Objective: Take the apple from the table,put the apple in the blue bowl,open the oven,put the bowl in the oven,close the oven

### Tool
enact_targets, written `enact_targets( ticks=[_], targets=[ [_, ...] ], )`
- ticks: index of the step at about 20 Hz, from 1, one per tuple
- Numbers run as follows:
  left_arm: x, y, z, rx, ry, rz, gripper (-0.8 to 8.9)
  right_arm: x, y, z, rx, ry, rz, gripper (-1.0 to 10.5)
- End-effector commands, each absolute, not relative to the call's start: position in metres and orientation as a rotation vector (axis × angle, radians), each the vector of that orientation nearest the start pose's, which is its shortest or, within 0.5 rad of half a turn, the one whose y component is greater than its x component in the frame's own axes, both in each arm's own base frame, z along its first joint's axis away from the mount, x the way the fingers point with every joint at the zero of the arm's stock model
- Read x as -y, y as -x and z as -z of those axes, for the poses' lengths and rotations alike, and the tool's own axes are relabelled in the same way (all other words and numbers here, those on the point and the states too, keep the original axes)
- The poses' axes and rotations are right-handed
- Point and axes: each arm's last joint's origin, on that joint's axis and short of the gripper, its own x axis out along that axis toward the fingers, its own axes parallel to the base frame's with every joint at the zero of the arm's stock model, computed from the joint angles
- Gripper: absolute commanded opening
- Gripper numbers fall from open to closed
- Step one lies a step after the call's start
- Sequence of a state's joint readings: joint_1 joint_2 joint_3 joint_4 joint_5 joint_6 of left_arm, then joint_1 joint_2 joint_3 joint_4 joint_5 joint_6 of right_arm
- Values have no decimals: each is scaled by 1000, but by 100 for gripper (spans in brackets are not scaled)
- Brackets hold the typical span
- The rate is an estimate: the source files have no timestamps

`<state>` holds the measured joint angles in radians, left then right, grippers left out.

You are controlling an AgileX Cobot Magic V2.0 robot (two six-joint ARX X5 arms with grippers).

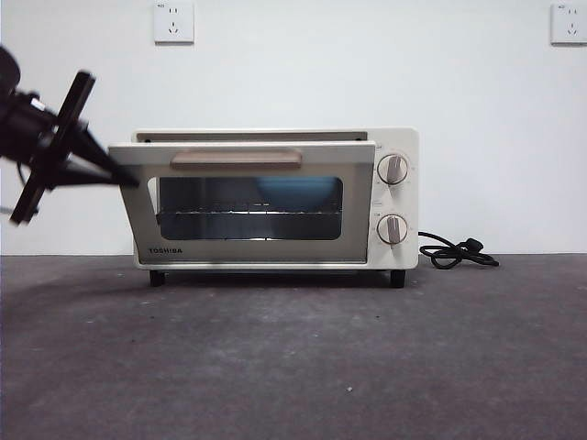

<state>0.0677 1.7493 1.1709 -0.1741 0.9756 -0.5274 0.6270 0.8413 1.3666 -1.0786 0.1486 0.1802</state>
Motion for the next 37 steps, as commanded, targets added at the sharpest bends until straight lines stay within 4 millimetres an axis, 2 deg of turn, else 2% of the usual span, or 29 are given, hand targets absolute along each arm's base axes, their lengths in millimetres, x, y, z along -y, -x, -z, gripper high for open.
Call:
enact_targets(
  ticks=[1,5,9,13,15,17,22,25,27,30,32,37],
  targets=[
    [0,-374,-242,-845,840,684,-8,-60,-90,-422,-565,29,-416,-7],
    [-1,-384,-271,-761,793,690,-8,-59,-89,-421,-584,42,-408,-2],
    [0,-388,-293,-707,764,725,-8,-54,-87,-416,-622,88,-297,-2],
    [7,-375,-319,-643,706,760,-7,-51,-85,-415,-620,73,-236,-2],
    [12,-359,-338,-606,654,761,-7,-51,-86,-416,-610,76,-212,-3],
    [14,-332,-362,-555,536,696,-7,-51,-86,-416,-606,78,-216,-3],
    [19,-235,-417,-424,137,512,-6,-49,-85,-413,-637,123,-186,0],
    [18,-184,-441,-317,61,509,-5,-48,-84,-410,-666,144,-172,0],
    [17,-160,-449,-271,22,473,-4,-48,-83,-410,-668,144,-172,0],
    [14,-137,-447,-313,7,413,-4,-48,-84,-410,-668,145,-172,0],
    [14,-131,-443,-365,18,415,-4,-48,-84,-410,-668,145,-172,0],
    [14,-142,-434,-452,33,414,-4,-50,-87,-409,-679,151,-170,0]
  ],
)
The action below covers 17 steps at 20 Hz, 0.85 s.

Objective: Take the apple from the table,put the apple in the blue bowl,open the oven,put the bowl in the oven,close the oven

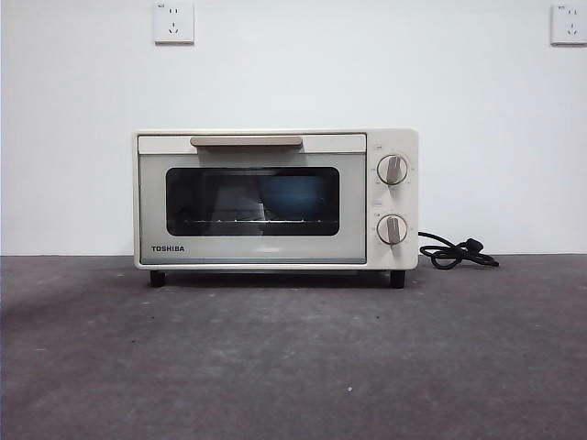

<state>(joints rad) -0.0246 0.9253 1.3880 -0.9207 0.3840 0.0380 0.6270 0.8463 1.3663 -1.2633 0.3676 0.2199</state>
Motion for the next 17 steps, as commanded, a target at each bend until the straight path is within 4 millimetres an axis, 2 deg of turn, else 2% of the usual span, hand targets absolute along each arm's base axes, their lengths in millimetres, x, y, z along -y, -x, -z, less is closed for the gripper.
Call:
enact_targets(
  ticks=[1,6,9,14,17],
  targets=[
    [15,-148,-432,-469,37,414,-4,-51,-88,-409,-684,154,-170,0],
    [16,-174,-421,-552,46,401,-4,-55,-93,-407,-702,164,-167,0],
    [15,-173,-423,-506,-54,390,-3,-58,-97,-405,-715,172,-164,0],
    [10,-168,-429,-367,-211,255,-3,-61,-102,-403,-732,182,-162,0],
    [10,-164,-418,-286,-224,251,-3,-63,-104,-403,-740,187,-160,0]
  ],
)
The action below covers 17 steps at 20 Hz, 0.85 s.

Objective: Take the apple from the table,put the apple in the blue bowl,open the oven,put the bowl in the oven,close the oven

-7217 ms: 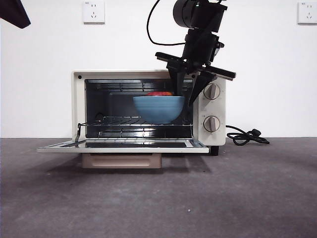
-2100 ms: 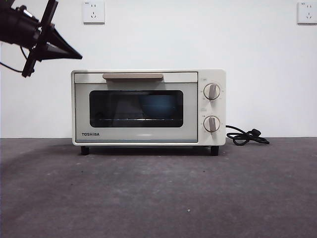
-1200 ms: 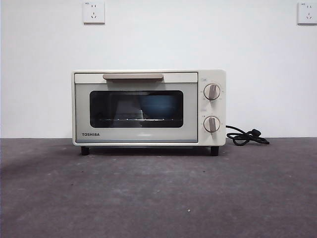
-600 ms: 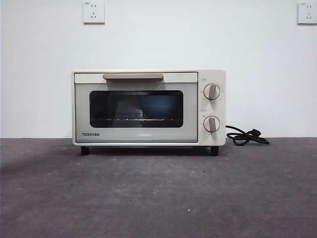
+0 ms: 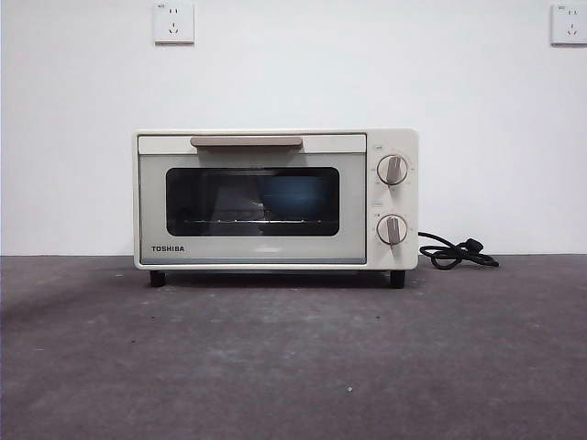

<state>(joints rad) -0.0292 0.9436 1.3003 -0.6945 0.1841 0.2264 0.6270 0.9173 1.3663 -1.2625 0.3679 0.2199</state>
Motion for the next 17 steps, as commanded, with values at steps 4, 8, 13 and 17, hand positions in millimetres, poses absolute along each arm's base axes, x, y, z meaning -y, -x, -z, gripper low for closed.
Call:
enact_targets(
  ticks=[4,8,13,17],
  targets=[
    [10,-157,-359,-193,-226,237,-3,-63,-104,-403,-740,187,-161,0],
    [8,-142,-274,-154,-143,208,-3,-63,-104,-403,-740,187,-160,0],
    [1,-118,-205,-143,-77,33,-3,-63,-104,-403,-740,187,-161,0],
    [1,-109,-180,-125,-84,35,-3,-63,-104,-403,-740,187,-160,0]
  ],
)
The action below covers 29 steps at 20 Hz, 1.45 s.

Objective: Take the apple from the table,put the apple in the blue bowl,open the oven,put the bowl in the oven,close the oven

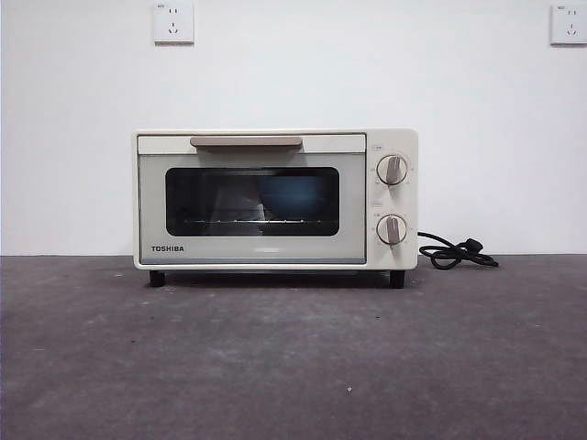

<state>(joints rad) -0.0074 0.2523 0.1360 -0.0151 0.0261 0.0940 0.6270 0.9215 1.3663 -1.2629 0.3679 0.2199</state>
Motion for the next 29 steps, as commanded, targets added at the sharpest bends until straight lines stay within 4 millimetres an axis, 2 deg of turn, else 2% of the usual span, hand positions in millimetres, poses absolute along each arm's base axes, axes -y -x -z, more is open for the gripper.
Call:
enact_targets(
  ticks=[1,5,9,27,29],
  targets=[
    [1,-107,-174,-122,-84,36,-3,-63,-104,-403,-740,187,-160,0],
    [1,-103,-157,-106,-80,35,-3,-63,-104,-403,-740,187,-160,0],
    [1,-97,-150,-157,-106,37,-3,-63,-104,-403,-740,187,-160,0],
    [1,-98,-146,-206,-82,45,-3,-63,-105,-403,-738,187,-157,0],
    [1,-98,-146,-213,-82,44,-3,-59,-105,-403,-721,315,-158,1]
  ],
)
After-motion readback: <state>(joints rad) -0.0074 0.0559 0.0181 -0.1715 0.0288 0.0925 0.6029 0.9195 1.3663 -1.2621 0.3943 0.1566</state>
